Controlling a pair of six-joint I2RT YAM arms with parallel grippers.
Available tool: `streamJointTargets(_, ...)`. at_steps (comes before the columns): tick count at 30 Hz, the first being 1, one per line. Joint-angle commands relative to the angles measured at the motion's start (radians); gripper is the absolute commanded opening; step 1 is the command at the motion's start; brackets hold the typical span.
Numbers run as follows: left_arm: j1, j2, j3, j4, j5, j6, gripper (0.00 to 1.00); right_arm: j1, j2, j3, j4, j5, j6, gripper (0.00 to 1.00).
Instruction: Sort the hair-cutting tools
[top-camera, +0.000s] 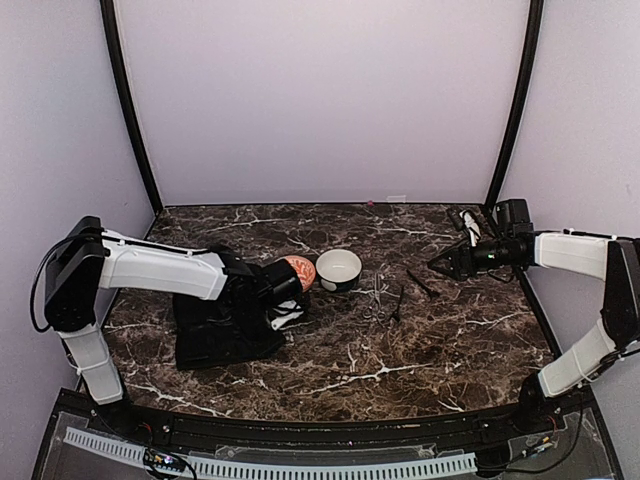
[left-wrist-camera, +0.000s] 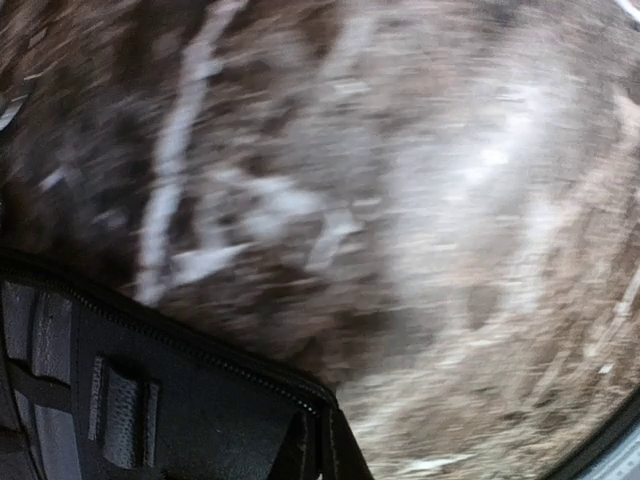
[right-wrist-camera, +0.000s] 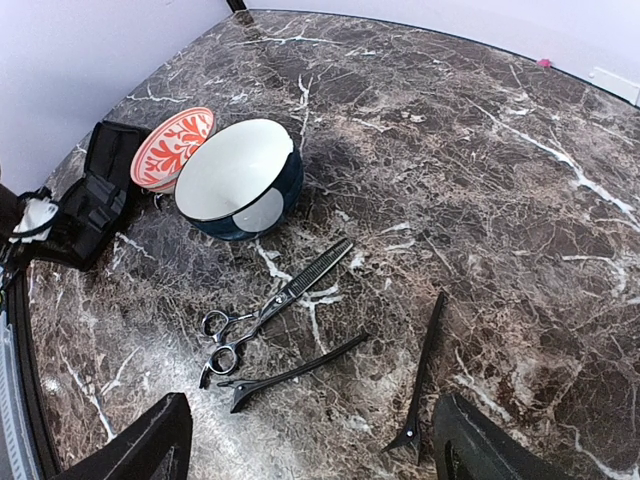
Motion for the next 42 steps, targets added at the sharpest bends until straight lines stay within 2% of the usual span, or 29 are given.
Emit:
streamJointTargets(1,-0.072,0.02,0.061,-0.104,0.059,-0.046,0.0,0.006,-0.006,0.021,-0.009,-0.013,-0.004,0.83)
streamJointTargets(7,-0.155,0.056,0.12,-0.17,0.105,-0.089,0.0,0.006,-0.036,0.007,-0.003,-0.015,-0.005,0.83)
streamJointTargets(14,-0.273,0.109,0.228,-0.069,0.138,-0.078,0.0,0.013,-0.061,0.002,-0.01,-0.011,-0.031,0.79)
streamJointTargets(18,-0.307,0.174,0.297,-0.016,0.134,-0.066,0.0,0.038,-0.063,0.036,-0.073,0.062,-0.091,0.73)
streamJointTargets(24,-0.354,0.237,0.342,0.093,0.107,-0.021,0.0,0.084,0.034,0.105,-0.252,0.15,-0.174,0.59)
streamJointTargets(30,-0.395,0.283,0.369,0.208,0.065,0.066,0.0,0.164,0.117,0.131,-0.271,0.203,-0.163,0.52)
streamJointTargets(36,-0.414,0.316,0.41,0.24,0.061,0.136,0.0,0.225,0.196,0.173,-0.3,0.205,-0.169,0.48)
streamJointTargets(38,-0.418,0.317,0.417,0.231,0.051,0.146,0.03,0.24,0.213,0.184,-0.303,0.208,-0.173,0.48)
streamJointTargets(42,-0.435,0.305,0.455,0.142,-0.016,0.155,0.19,0.268,0.248,0.215,-0.318,0.199,-0.168,0.46)
